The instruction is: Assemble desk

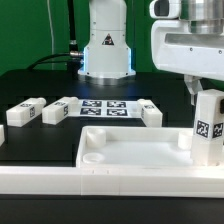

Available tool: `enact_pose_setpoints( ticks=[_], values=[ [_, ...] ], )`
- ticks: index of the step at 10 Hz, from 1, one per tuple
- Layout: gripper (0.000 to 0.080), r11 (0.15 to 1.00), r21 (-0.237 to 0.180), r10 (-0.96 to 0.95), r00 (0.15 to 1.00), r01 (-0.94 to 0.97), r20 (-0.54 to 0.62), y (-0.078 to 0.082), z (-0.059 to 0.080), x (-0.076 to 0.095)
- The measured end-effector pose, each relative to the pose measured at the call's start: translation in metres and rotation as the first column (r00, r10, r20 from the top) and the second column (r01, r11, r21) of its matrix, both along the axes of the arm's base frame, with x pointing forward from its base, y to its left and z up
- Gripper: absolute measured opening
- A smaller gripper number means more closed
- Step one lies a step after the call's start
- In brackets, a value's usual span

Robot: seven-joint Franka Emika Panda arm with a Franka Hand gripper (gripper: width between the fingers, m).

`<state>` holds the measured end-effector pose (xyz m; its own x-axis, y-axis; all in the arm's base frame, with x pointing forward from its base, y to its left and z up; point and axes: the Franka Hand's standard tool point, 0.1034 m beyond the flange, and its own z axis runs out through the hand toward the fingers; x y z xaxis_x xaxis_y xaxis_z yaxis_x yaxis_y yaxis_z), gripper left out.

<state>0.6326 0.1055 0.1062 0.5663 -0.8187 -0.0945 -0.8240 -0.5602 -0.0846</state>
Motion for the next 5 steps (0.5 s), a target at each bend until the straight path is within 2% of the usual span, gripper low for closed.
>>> enact_pose_setpoints(
  ticks=[1,2,5],
  values=[
    [0.0513,0.999,-0.002,0.04,0.999,-0.04,0.002,0.0002,-0.0004,-0.0003],
    [0.0624,0.995,-0.002,0.1,0.995,-0.1,0.0,0.0011,-0.0006,-0.001],
    [0.0648,0.912,-0.036,0.409,0.912,-0.409,-0.002,0.0054,0.0002,-0.0009]
  ],
)
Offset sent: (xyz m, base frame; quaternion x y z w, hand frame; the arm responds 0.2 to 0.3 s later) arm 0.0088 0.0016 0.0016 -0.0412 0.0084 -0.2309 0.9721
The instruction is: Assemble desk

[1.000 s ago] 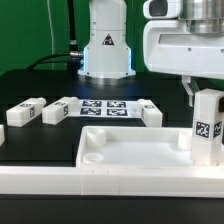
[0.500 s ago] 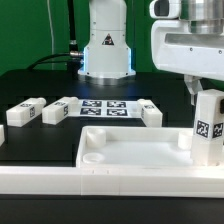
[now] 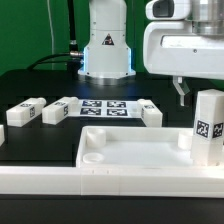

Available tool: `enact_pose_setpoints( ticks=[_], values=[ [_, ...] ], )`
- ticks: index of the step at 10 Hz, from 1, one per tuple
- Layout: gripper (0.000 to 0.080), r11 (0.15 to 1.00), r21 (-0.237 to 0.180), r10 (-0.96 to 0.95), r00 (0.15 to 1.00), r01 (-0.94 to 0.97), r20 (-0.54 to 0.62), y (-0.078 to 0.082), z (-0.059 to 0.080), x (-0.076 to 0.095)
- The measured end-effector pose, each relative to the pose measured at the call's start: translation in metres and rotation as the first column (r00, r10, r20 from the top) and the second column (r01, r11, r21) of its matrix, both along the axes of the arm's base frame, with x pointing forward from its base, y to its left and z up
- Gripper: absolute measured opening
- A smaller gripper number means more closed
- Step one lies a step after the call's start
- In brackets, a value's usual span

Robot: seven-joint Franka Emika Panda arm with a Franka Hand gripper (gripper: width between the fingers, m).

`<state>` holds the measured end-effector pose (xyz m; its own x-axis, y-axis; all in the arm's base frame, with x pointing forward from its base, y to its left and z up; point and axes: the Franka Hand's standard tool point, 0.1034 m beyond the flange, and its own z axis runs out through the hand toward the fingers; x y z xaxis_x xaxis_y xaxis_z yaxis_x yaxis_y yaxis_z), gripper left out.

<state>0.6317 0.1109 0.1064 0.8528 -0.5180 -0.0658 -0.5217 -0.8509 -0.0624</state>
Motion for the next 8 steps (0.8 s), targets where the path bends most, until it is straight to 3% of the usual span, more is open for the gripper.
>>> enact_pose_setpoints(
  ticks=[3,6,8],
  values=[
    [0.0649,0.98,0.003,0.197,0.98,-0.197,0.02,-0.0001,-0.0003,0.0008],
    [0.0649,0.91,-0.005,0.414,0.909,-0.414,0.038,-0.0013,-0.0005,0.0009],
    [0.0649,0.779,-0.05,0.627,0.779,-0.625,0.033,-0.0055,-0.0007,0.0015]
  ],
)
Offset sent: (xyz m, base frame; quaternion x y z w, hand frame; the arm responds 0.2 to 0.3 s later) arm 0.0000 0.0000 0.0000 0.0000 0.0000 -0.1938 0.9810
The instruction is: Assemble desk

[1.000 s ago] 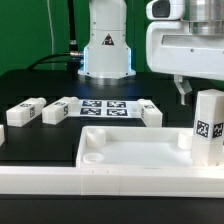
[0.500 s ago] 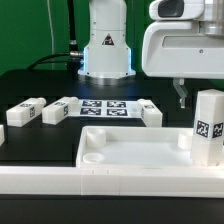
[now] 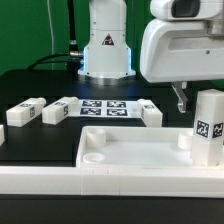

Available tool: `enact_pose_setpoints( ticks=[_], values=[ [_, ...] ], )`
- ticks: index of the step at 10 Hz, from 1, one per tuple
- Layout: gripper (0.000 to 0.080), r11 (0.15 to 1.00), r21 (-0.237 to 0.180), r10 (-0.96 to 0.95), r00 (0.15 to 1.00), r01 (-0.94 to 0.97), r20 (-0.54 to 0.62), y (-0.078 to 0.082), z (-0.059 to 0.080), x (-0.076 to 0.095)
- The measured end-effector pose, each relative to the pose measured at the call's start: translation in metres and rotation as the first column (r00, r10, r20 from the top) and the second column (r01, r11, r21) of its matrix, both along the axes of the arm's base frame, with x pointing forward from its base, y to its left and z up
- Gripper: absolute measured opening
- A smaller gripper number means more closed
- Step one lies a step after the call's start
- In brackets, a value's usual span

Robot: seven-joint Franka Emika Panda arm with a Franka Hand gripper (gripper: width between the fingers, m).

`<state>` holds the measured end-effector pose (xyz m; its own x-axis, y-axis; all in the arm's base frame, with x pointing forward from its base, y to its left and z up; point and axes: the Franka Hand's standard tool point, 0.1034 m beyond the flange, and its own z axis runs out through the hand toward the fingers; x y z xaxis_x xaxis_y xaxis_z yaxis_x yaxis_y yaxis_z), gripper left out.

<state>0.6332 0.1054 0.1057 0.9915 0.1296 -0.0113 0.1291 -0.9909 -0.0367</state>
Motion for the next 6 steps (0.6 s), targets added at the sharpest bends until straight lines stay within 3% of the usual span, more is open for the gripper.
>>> enact_pose_setpoints(
  ticks=[5,6],
  values=[
    [0.0649,0.916,-0.026,0.4,0.916,-0.4,0.011,-0.0015,0.0005,0.0012],
    [0.0539,0.913,-0.026,0.407,0.913,-0.407,0.011,-0.0024,0.0004,0.0012]
  ],
)
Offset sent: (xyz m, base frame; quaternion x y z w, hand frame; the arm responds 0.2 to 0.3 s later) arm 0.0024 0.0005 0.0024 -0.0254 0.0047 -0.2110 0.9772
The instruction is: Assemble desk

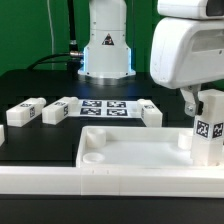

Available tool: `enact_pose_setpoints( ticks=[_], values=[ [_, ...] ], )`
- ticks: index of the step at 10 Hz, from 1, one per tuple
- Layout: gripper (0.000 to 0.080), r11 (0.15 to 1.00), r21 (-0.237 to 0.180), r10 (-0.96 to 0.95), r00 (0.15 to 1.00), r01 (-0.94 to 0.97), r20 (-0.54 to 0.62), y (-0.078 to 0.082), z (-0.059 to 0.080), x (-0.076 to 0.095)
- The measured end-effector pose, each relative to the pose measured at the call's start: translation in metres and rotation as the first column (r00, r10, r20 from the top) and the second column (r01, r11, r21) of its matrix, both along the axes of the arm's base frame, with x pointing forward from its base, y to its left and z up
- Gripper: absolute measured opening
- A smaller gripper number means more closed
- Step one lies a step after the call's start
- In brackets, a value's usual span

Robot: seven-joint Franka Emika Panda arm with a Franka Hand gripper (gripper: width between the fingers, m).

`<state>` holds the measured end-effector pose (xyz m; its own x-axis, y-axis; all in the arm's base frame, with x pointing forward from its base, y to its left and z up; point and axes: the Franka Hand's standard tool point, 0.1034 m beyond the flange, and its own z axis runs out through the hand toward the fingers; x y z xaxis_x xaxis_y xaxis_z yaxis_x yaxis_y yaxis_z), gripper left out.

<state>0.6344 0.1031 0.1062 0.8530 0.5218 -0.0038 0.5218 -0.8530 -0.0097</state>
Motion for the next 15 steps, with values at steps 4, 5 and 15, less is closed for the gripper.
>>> enact_pose_setpoints(
  ticks=[4,5,15],
  values=[
    [0.0288,1.0,0.001,-0.021,1.0,0.021,0.0,0.0,0.0,0.0],
    [0.0288,1.0,0.001,-0.022,1.0,0.022,0.0,0.0,0.0,0.0],
    [0.0293,0.587,0.04,-0.809,0.587,0.809,-0.01,-0.0077,-0.0001,0.0022]
  ],
)
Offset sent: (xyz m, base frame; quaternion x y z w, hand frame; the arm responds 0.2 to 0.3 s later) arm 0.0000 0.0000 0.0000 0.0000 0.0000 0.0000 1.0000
